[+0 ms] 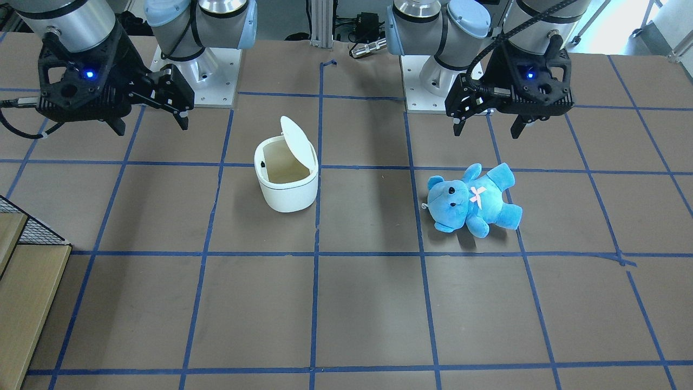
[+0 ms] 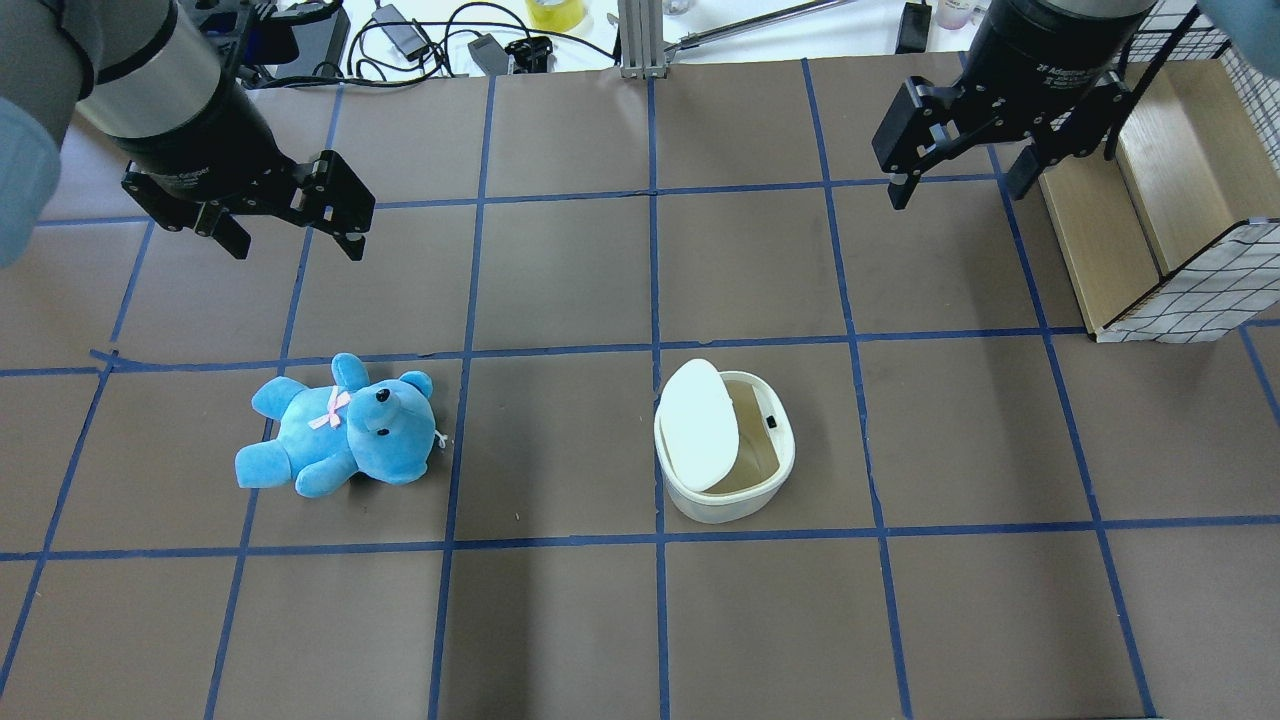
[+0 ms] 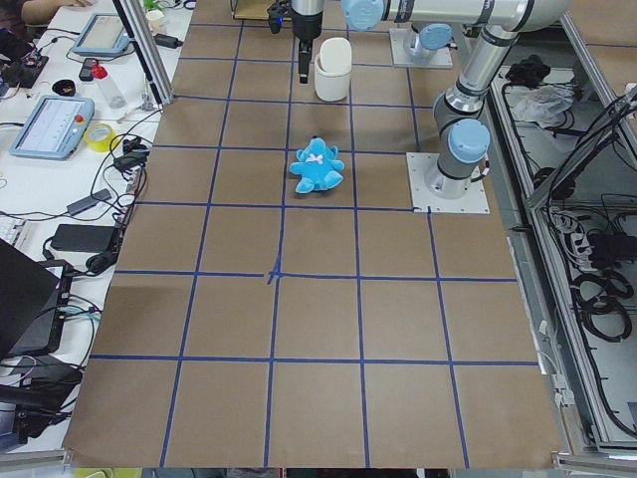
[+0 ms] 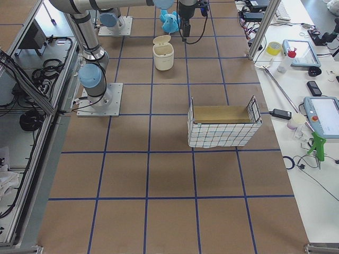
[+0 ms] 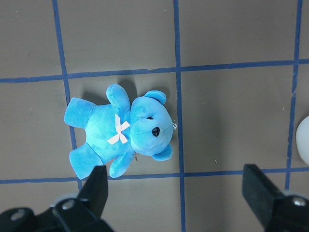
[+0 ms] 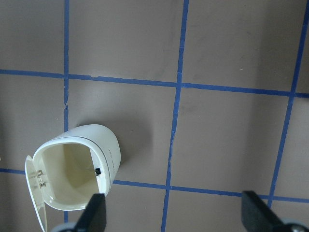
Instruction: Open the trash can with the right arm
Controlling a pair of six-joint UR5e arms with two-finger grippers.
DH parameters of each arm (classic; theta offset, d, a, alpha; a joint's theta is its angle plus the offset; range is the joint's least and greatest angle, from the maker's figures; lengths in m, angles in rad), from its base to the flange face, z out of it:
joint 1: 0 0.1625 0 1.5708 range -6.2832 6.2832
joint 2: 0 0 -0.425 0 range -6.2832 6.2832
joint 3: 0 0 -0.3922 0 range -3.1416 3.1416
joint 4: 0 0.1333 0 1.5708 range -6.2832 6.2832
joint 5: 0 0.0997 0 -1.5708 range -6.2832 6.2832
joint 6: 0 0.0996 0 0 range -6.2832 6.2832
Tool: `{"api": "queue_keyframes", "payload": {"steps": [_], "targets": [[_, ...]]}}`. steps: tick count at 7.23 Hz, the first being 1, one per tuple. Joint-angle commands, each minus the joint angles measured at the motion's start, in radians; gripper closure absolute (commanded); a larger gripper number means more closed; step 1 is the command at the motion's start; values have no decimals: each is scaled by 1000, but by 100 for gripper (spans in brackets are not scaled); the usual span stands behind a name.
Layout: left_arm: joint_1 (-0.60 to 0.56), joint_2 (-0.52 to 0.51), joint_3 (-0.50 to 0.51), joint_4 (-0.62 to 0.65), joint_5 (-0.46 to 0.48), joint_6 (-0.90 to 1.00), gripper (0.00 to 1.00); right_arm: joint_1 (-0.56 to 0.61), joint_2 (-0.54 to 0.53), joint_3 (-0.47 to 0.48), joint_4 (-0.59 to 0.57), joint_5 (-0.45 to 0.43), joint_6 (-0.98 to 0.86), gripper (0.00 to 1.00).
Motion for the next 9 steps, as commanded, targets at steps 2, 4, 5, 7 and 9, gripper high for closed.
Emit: {"api": "queue_keyframes", "payload": {"steps": [2, 4, 5, 7, 9], "targets": [[0, 0, 0, 0, 0, 1, 0, 0, 2, 24, -30, 4, 50, 0], [0, 0, 0, 0, 0, 0, 0, 0, 2, 28, -31, 4, 46, 0], [0, 0, 0, 0, 0, 0, 0, 0, 2, 28, -31, 3, 37, 0], [0, 0, 0, 0, 0, 0, 0, 0, 2, 28, -31, 1, 35, 0], [0, 0, 0, 0, 0, 1, 0, 0, 2, 28, -34, 1, 35, 0]]}}
